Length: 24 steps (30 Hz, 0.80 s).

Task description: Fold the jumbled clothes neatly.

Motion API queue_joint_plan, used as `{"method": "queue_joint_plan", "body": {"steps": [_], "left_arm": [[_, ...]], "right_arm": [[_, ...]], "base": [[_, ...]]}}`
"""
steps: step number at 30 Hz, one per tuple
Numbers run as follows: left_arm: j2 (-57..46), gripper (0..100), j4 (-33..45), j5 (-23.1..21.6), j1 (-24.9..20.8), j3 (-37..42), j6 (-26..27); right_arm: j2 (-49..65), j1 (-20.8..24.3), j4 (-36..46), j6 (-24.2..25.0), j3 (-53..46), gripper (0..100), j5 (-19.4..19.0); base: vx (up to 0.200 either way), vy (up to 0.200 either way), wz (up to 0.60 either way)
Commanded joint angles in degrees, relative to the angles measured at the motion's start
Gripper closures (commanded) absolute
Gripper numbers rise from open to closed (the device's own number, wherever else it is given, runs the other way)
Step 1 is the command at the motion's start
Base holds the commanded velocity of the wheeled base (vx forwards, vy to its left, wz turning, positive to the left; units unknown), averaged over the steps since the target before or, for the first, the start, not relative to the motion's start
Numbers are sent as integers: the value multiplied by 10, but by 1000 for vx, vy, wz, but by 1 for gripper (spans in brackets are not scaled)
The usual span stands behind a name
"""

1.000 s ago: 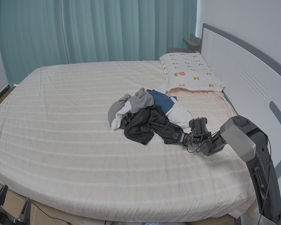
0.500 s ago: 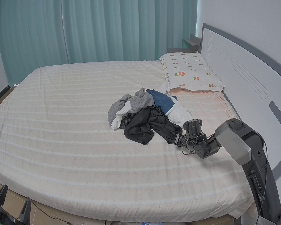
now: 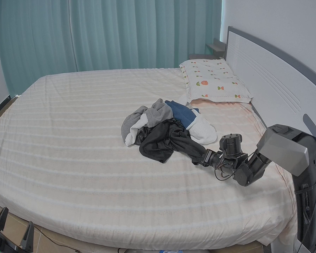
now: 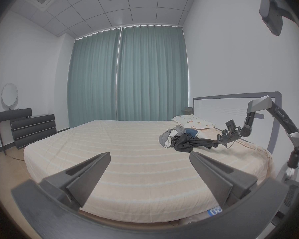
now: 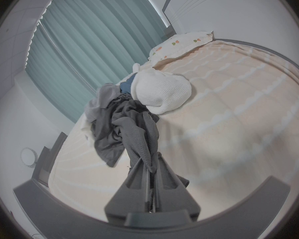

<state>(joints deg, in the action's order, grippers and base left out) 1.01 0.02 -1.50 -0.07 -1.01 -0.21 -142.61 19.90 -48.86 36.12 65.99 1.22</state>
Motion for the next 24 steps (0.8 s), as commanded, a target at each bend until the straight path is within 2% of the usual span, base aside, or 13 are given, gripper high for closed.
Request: {"method": "queue_joint_plan", "body": {"steps": [1,3,4,5,7,11,14,17,21,24], "left_arm": [[5,0,-66,-9,-2,-101,-70],[42,0,-42,-25,-5,-142,-69],[43,0,-41,-26,-5,-144,-67],[65,0,-21,-49,-4,-158,-46],[93,0,-5,-68,-4,-158,-23],[214,0,-5,-76,-5,-166,-1],[313,0,-28,-75,-6,-185,5],[448,0,-85,-73,-30,-183,29],[567,0,-131,-66,-60,-185,28],[668,0,-202,-60,-89,-188,27]], "right_arm": [[203,36,-257,29,-346,100,-26],[218,36,-315,31,-403,100,-26],[218,36,-319,31,-407,100,-26],[225,36,-360,33,-445,100,-26],[226,36,-407,37,-483,100,-25],[261,36,-407,42,-518,100,-20],[293,37,-407,63,-537,100,-24],[322,42,-406,86,-540,100,-34],[320,46,-407,88,-532,100,-30],[355,60,-406,88,-514,100,-23]], "base": [[0,0,0],[0,0,0],[0,0,0],[0,0,0],[0,0,0],[0,0,0],[0,0,0],[0,0,0],[0,0,0],[0,0,0]]}}
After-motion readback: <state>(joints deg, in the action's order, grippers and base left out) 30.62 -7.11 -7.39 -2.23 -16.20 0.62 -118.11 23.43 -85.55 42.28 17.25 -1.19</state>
